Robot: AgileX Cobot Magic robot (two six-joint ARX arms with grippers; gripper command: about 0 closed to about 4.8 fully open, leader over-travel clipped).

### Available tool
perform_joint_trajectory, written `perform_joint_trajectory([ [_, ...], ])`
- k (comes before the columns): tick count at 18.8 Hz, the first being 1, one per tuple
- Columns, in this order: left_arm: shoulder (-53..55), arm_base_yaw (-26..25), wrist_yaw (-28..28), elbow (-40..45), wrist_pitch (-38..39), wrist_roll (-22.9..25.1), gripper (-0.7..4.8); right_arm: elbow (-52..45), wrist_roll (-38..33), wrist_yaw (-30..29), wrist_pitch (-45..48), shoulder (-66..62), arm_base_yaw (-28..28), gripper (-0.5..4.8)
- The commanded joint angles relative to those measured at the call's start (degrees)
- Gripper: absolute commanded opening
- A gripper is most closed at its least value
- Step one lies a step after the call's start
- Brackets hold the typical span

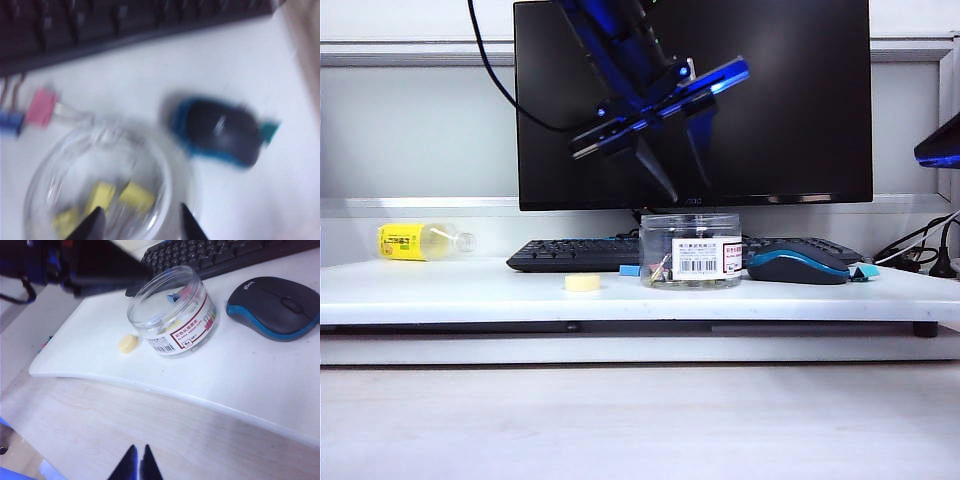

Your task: Take the clips out of the round transparent plastic box and place them on the table.

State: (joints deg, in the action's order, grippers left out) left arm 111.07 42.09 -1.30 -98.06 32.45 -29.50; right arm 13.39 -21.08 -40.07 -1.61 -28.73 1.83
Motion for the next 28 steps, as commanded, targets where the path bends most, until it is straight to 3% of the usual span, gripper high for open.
perform_joint_trajectory([
  [1, -0.5, 0.52, -1.22, -0.28, -6.54, 1.4, 1.89, 0.17, 0.35, 0.07, 0.28, 0.13, 0.04, 0.22],
  [2, -0.5, 0.46, -4.31, -0.28, -7.1, 1.86, 1.87, 0.17, 0.35, 0.07, 0.11, 0.13, 0.04, 0.22],
  [4, -0.5, 0.44, -4.63, -0.28, -7.41, 0.83, 1.83, 0.17, 0.35, 0.07, 0.07, 0.13, 0.04, 0.22],
  [6, -0.5, 0.52, -3.34, -0.33, -6.23, 0.24, 1.83, 0.17, 0.35, 0.07, 0.07, 0.13, 0.04, 0.22],
  [8, -0.44, 0.55, 1.7, -0.33, -2.89, -0.85, 1.82, 0.17, 0.35, 0.09, 0.09, 0.13, 0.04, 0.22],
  [14, -0.11, 0.59, 6.67, -1.31, 1.49, -0.98, 1.82, 0.17, 0.37, 0.11, 0.11, 0.13, 0.04, 0.22],
  [28, 3.52, 2.91, 8.83, -3.15, 9.03, 0.52, 1.82, 0.15, 0.57, 0.15, -0.2, 0.13, 1.44, 0.22],
])
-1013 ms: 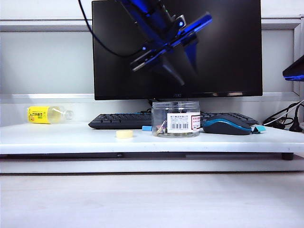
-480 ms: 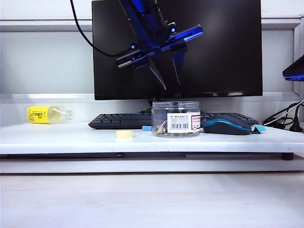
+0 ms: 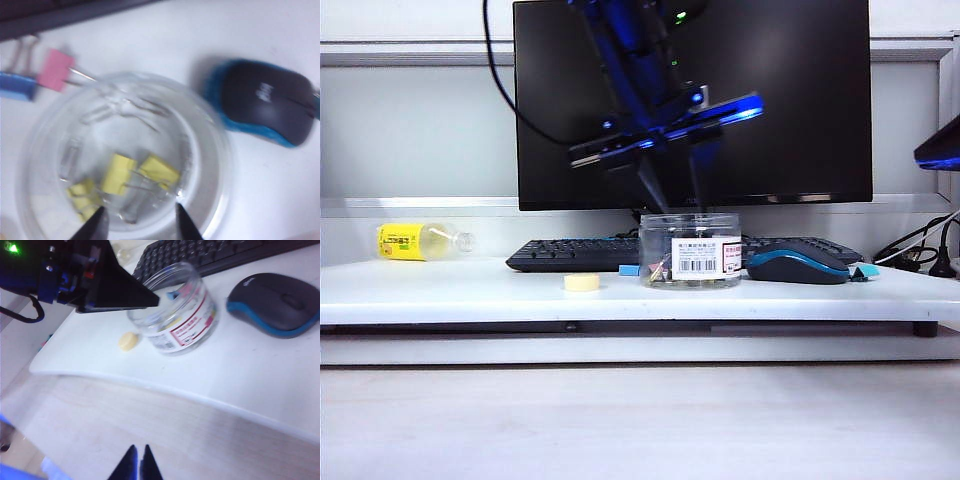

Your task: Take the clips out of the round transparent plastic box and place them on the table.

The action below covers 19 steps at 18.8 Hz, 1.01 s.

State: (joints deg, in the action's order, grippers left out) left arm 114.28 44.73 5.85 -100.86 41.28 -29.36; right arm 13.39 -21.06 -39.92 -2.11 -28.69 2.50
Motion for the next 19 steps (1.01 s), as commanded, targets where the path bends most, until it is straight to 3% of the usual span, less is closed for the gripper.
perform_joint_trajectory([
  [1, 0.35, 0.24, 2.19, -0.35, 0.63, 0.42, 1.82, 0.15, 0.68, 0.0, 0.15, 0.09, 1.09, 0.22],
  [5, 0.61, 0.02, 3.43, -0.37, 1.46, 0.66, 1.82, 0.15, 1.33, 0.04, -0.39, 0.09, 1.51, 0.22],
  [9, 0.7, -0.09, 7.41, -0.37, 2.14, 4.35, 1.82, 0.15, 1.42, 0.59, -0.68, 0.09, 1.51, 0.22],
  [16, 0.68, -3.85, 6.78, -0.37, 5.9, 5.53, 1.82, 0.15, 1.46, 0.74, -0.7, 0.09, 1.51, 0.22],
  [19, 0.68, -4.81, 7.06, -0.37, 7.13, 8.11, 1.82, 0.15, 1.62, 1.49, -0.68, 0.09, 1.51, 0.22],
])
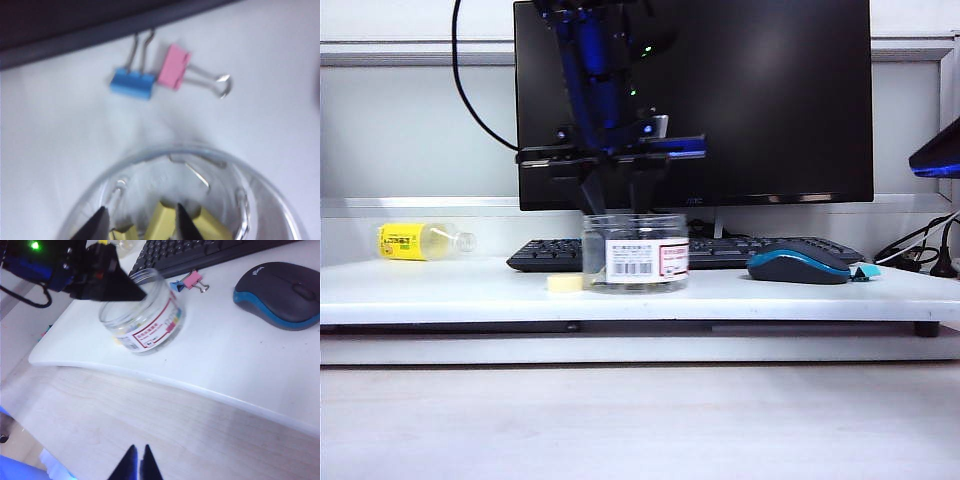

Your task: Take the clips out of the round transparent plastic box and place them on the table.

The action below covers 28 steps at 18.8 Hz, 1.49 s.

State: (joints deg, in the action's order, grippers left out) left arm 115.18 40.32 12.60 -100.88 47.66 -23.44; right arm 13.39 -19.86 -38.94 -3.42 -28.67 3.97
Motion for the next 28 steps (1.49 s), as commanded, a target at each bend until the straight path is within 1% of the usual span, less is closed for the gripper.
perform_joint_trajectory([
  [1, -0.22, -0.63, 0.35, -0.35, 0.72, 2.34, 1.82, 0.15, 0.42, 0.52, 0.63, 0.07, 0.04, 0.22],
  [6, -0.22, -1.99, 0.24, -0.35, 1.01, 3.61, 1.82, 0.15, 0.42, 0.68, 0.57, 0.07, 0.07, 0.22],
  [8, -0.24, -2.43, -0.2, -0.37, 2.56, 4.24, 1.82, 0.15, 0.42, 0.7, 0.57, 0.07, 0.07, 0.22],
  [12, -0.26, -2.43, -0.66, -0.39, 6.54, 7.93, 1.82, 0.15, 0.44, 0.92, 0.48, 0.07, 0.07, 0.22],
  [15, -0.26, -2.75, -0.55, -0.61, 7.98, 8.66, 1.82, 0.15, 0.44, 1.53, 0.39, 0.07, 0.07, 0.22],
  [17, -0.26, -3.04, 0.26, -1.33, 8.59, 9.31, 1.82, 0.15, 0.46, 1.53, 0.22, 0.07, 0.07, 0.22],
  [21, -0.22, -3.04, 3.23, -5.53, 12.04, 11.34, 1.82, 0.15, 0.46, 1.55, 0.2, 0.07, 0.07, 0.22],
  [25, -0.2, -3.1, 3.23, -6.32, 16.0, 11.8, 1.79, 0.15, 0.48, 1.77, 0.2, 0.07, 0.04, 0.22],
  [28, -0.22, -3.08, 3.21, -6.32, 17.29, 13.9, 1.79, 0.15, 0.48, 1.79, 0.22, 0.04, 0.04, 0.22],
])
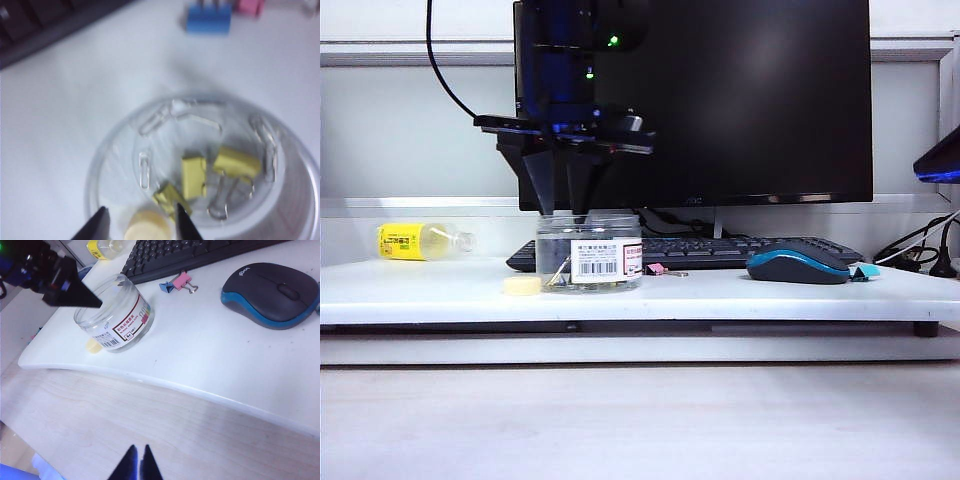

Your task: Take the clips out of the round transparent plastic box and place them on the table.

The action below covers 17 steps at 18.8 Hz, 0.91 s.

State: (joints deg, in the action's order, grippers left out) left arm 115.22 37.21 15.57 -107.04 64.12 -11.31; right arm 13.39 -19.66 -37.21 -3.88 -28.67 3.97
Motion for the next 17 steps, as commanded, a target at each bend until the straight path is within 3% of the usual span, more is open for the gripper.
perform_joint_trajectory([
  [1, -0.24, 0.04, 0.26, -0.15, 1.25, 2.6, 1.79, 0.15, 0.28, 0.07, 0.66, 0.04, 0.04, 0.22],
  [7, -0.24, 0.04, 0.22, -0.15, 1.2, 6.25, 1.79, 0.15, 0.26, 0.04, 0.63, 0.04, 0.04, 0.22],
  [12, -0.13, 0.07, -0.5, -0.15, 1.18, 6.62, 1.79, 0.15, 0.26, 0.24, 0.7, 0.04, 0.04, 0.22],
  [17, 0.07, 0.07, -4.02, -0.17, 1.46, 8.81, 1.79, 0.15, 0.26, 1.53, 0.66, 0.02, 0.02, 0.22],
])
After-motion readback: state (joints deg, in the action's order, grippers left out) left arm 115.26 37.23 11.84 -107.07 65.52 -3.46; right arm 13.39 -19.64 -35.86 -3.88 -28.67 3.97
